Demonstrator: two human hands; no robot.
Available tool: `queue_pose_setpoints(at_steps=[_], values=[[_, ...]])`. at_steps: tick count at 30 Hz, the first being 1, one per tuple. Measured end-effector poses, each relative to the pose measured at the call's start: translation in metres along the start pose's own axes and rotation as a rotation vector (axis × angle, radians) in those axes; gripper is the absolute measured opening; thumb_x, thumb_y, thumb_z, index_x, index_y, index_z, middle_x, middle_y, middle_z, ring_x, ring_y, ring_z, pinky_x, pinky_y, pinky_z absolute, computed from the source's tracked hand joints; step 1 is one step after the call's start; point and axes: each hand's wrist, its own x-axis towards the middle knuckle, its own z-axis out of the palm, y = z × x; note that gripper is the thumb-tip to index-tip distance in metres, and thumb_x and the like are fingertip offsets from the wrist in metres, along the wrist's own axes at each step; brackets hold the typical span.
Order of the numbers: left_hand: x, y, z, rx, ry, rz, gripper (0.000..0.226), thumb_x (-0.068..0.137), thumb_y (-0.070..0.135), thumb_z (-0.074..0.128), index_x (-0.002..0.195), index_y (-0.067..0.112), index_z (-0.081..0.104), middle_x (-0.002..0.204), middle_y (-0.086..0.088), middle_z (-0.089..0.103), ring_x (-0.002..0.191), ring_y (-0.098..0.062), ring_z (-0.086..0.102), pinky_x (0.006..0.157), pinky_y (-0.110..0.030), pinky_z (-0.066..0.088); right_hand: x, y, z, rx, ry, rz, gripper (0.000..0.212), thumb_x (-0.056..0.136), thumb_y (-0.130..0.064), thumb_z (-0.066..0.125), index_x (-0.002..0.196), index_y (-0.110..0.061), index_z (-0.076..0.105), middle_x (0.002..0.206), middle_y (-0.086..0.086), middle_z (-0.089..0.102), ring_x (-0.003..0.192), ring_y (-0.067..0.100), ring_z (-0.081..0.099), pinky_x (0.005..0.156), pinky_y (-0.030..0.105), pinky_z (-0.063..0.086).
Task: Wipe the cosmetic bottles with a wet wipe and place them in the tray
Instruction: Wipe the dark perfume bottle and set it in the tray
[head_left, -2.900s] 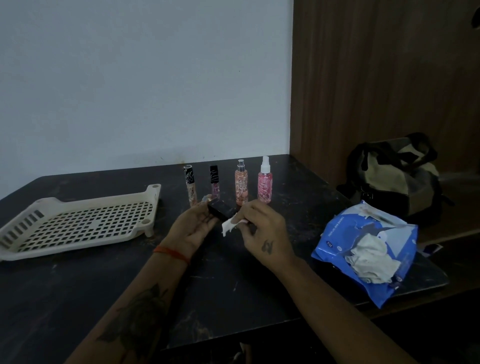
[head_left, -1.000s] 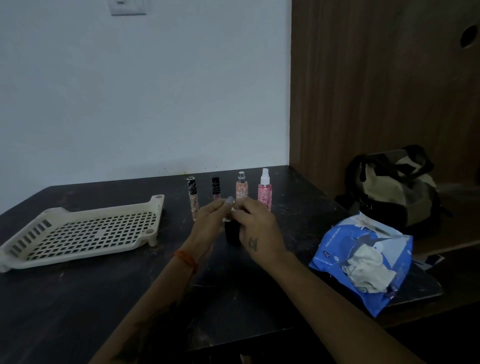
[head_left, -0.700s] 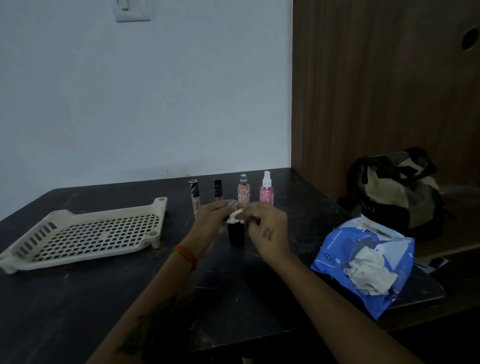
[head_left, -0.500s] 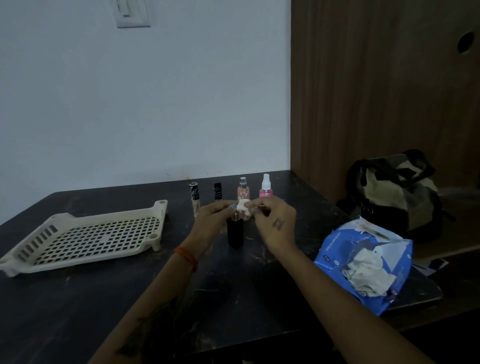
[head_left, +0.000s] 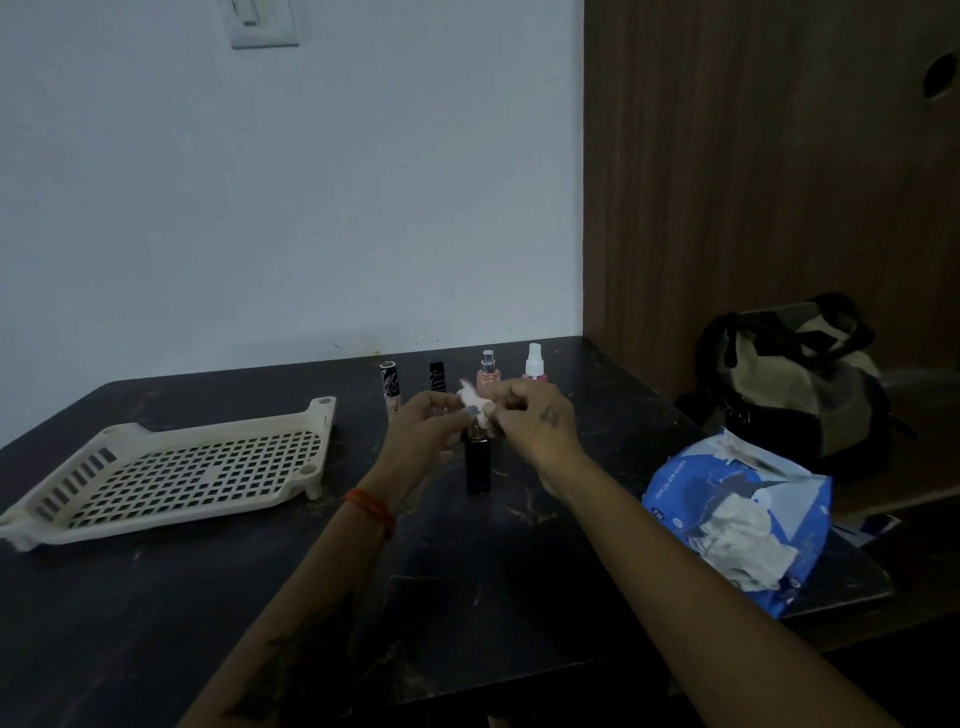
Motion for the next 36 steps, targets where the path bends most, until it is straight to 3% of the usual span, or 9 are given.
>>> queue_pose_setpoints(at_steps=[3,7,12,17,20,23,27,31,36], values=[[0.001,0.001,0.000,0.012,0.013,-0.035,0.029,0.086,0.007,0.058,0.114,0.005,0.050,0.117,-0.025,0.058,0.093,-0.030,0.056,0.073,-0.036,0.046,0.002,-0.006,-0.002,-0.186,-0.181,-0.052,0.020,0.088,-0.007,0.058,0.104,-0.013,0.067,0.081,-0.011,0.057,0.072,-0.002,0.051,0.057,0.008,0.038],[0.001,0.002,0.001,-0.018,0.033,-0.038,0.030,0.085,0.005,0.059,0.113,0.005,0.049,0.120,-0.022,0.057,0.085,-0.024,0.054,0.059,-0.027,0.042,0.006,-0.007,-0.012,-0.372,-0.297,-0.091,0.018,0.085,-0.004,0.060,0.102,-0.007,0.067,0.100,0.006,0.067,0.085,0.007,0.054,0.075,0.010,0.042],[0.001,0.001,0.001,0.001,0.025,-0.028,0.030,0.084,0.005,0.059,0.113,0.005,0.049,0.120,-0.020,0.054,0.091,-0.024,0.056,0.063,-0.027,0.046,0.010,-0.017,-0.024,-0.349,-0.167,-0.192,0.026,0.081,-0.002,0.065,0.106,-0.009,0.068,0.111,0.007,0.066,0.084,0.008,0.055,0.059,0.007,0.042],[0.003,0.001,0.002,0.024,0.045,0.000,0.027,0.081,-0.003,0.057,0.104,0.007,0.052,0.113,-0.022,0.057,0.091,-0.024,0.056,0.076,-0.033,0.047,0.008,-0.030,-0.015,-0.625,-0.350,-0.387,0.031,0.076,0.000,0.069,0.105,-0.011,0.069,0.107,0.009,0.066,0.085,0.013,0.055,0.070,0.021,0.044],[0.001,-0.002,-0.002,0.036,0.008,0.003,0.023,0.083,-0.001,0.057,0.102,0.011,0.053,0.111,-0.017,0.060,0.095,-0.023,0.059,0.078,-0.029,0.050,0.010,-0.030,-0.018,-0.675,-0.342,-0.400,0.029,0.077,-0.003,0.069,0.105,-0.010,0.069,0.105,0.011,0.067,0.087,0.016,0.060,0.073,0.022,0.047],[-0.003,-0.009,-0.004,0.207,-0.039,0.032,0.028,0.083,0.004,0.061,0.110,0.007,0.054,0.111,-0.011,0.064,0.101,-0.023,0.060,0.089,-0.037,0.050,0.010,-0.030,-0.018,-0.703,-0.329,-0.423,0.028,0.080,-0.005,0.066,0.107,-0.010,0.068,0.107,0.013,0.067,0.092,0.020,0.062,0.077,0.023,0.047],[-0.004,-0.014,-0.002,0.281,-0.014,0.112,0.020,0.081,0.006,0.065,0.099,0.012,0.058,0.093,0.002,0.062,0.090,-0.011,0.058,0.072,-0.016,0.045,0.011,-0.035,-0.020,-0.745,-0.381,-0.453,0.026,0.082,-0.001,0.063,0.107,-0.008,0.067,0.102,0.016,0.069,0.087,0.022,0.064,0.081,0.033,0.054],[-0.001,-0.017,-0.004,0.284,0.022,0.147,0.023,0.079,0.006,0.068,0.101,0.009,0.061,0.092,-0.002,0.064,0.084,-0.012,0.059,0.070,-0.016,0.046,0.011,-0.050,-0.022,-0.812,-0.382,-0.588,0.033,0.080,0.003,0.061,0.109,-0.013,0.063,0.101,0.010,0.065,0.082,0.016,0.058,0.068,0.028,0.051],[0.002,-0.019,-0.005,0.324,0.033,0.178,0.028,0.075,0.007,0.071,0.100,0.012,0.058,0.084,0.004,0.063,0.077,-0.010,0.060,0.065,-0.016,0.044,0.009,-0.061,-0.003,-1.369,-0.728,-0.788,0.019,0.088,-0.006,0.052,0.101,-0.004,0.065,0.107,0.011,0.065,0.098,0.023,0.059,0.088,0.035,0.049]])
